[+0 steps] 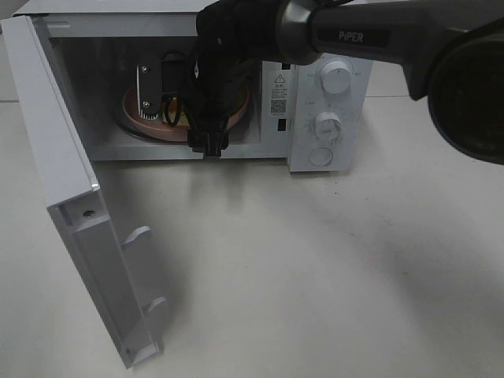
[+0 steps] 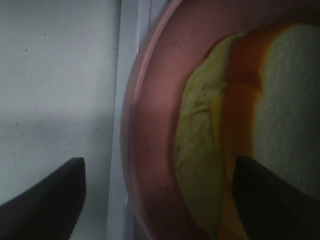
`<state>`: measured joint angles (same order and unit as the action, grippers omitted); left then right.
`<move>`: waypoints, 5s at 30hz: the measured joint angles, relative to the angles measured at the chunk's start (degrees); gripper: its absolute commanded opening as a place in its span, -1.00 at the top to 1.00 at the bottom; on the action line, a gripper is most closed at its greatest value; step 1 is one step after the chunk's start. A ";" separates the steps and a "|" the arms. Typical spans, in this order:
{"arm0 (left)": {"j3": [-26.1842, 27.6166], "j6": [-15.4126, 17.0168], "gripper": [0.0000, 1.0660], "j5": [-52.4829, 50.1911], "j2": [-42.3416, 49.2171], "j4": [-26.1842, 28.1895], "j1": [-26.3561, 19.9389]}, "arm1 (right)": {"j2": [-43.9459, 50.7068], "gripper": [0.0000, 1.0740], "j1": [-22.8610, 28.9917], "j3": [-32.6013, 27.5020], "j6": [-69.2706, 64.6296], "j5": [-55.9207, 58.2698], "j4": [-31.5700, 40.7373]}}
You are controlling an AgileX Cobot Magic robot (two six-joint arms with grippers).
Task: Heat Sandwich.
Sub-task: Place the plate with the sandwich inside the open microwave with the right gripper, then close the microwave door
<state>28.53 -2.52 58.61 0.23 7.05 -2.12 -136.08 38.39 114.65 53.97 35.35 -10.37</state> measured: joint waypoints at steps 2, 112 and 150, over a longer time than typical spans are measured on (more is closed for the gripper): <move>0.00 0.00 -0.64 0.00 0.00 0.00 0.00 | 1.32 -0.42 0.00 -2.75 -0.63 -2.23 -0.57; 0.00 0.00 -0.64 0.00 0.00 0.00 0.00 | 108.23 -0.42 -21.54 -73.91 -61.02 31.80 2.64; 0.00 0.00 -0.64 0.00 0.00 0.00 0.00 | 136.25 -0.42 -36.04 -85.66 -57.93 24.69 6.25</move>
<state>28.53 -2.52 58.61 0.23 7.05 -2.12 0.17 2.35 28.99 -3.95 60.05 -4.13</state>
